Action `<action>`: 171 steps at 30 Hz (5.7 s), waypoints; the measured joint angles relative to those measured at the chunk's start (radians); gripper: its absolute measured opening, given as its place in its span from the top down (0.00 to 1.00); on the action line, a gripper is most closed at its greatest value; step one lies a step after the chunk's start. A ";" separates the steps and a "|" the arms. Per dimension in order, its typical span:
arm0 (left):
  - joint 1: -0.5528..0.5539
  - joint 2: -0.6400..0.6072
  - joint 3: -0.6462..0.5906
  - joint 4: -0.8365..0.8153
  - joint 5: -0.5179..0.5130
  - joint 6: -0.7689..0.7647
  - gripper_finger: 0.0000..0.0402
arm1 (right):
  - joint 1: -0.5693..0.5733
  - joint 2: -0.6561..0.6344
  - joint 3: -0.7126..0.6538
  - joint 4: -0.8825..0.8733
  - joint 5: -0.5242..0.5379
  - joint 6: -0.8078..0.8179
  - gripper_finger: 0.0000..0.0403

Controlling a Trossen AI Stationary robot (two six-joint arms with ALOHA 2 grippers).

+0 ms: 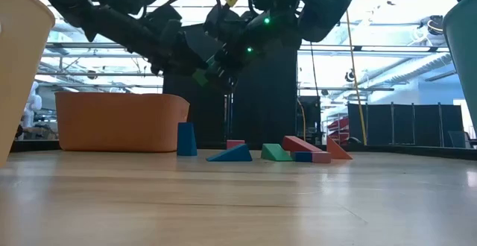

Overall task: Sort blocks by size
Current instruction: Put the green arch block into the orange bin, then put the pink rectangular block into the blue bin

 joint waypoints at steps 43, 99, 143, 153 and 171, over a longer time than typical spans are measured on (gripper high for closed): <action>0.002 -0.101 -0.001 -0.063 -0.072 -0.049 0.67 | 0.063 -0.098 -0.001 -0.151 0.210 -0.017 0.60; 0.185 -0.313 -0.001 -0.633 -0.191 -0.190 0.40 | -0.008 -0.288 -0.243 -1.196 -0.835 1.243 0.65; 0.184 -0.313 -0.001 -0.603 -0.160 -0.184 0.40 | 0.152 -0.158 -0.061 -1.358 -0.513 -0.058 0.65; 0.184 -0.313 -0.001 -0.603 -0.160 -0.183 0.40 | 0.180 -0.158 -0.024 -1.365 -0.528 -0.187 0.65; 0.183 -0.313 -0.001 -0.619 -0.148 -0.182 0.40 | 0.178 -0.072 -0.023 -1.317 -0.570 -0.171 0.71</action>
